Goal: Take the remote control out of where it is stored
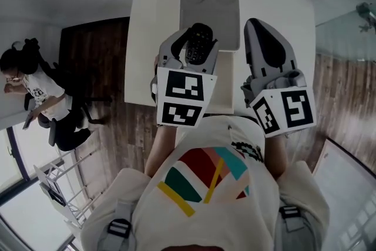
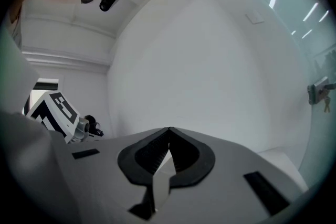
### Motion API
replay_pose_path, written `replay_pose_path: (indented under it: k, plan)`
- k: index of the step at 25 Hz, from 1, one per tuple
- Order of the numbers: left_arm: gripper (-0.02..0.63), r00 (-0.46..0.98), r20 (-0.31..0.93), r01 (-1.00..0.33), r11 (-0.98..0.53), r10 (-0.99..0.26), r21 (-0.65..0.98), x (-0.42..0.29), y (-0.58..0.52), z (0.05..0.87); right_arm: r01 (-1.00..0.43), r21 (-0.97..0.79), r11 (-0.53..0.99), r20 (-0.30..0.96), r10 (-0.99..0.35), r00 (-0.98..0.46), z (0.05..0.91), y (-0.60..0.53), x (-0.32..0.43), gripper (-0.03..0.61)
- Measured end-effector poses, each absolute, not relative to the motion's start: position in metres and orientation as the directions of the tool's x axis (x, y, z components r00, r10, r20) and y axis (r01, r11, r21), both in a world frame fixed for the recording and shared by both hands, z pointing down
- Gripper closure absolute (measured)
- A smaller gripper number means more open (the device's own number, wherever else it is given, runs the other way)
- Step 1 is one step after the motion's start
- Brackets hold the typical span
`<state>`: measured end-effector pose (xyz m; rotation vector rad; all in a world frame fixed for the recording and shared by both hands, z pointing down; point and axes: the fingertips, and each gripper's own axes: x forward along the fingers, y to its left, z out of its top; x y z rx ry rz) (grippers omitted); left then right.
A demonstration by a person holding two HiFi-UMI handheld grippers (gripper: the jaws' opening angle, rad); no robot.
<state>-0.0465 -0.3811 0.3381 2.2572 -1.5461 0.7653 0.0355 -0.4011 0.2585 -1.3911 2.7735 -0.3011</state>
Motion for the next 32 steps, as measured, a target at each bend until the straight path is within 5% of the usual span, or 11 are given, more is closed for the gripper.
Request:
replay_pose_path:
  k: [17, 32]
  plan:
    - [0.359, 0.232, -0.076, -0.970, -0.225, -0.970, -0.087, -0.083, -0.357, 0.148, -0.817, -0.096, 0.569, -0.099, -0.822, -0.561, 0.180, -0.382, 0.042, 0.577]
    - [0.359, 0.215, -0.154, -0.975, -0.203, -0.964, -0.089, -0.090, -0.344, 0.136, -0.829, -0.038, 0.558, -0.124, -0.826, -0.550, 0.172, -0.367, 0.039, 0.577]
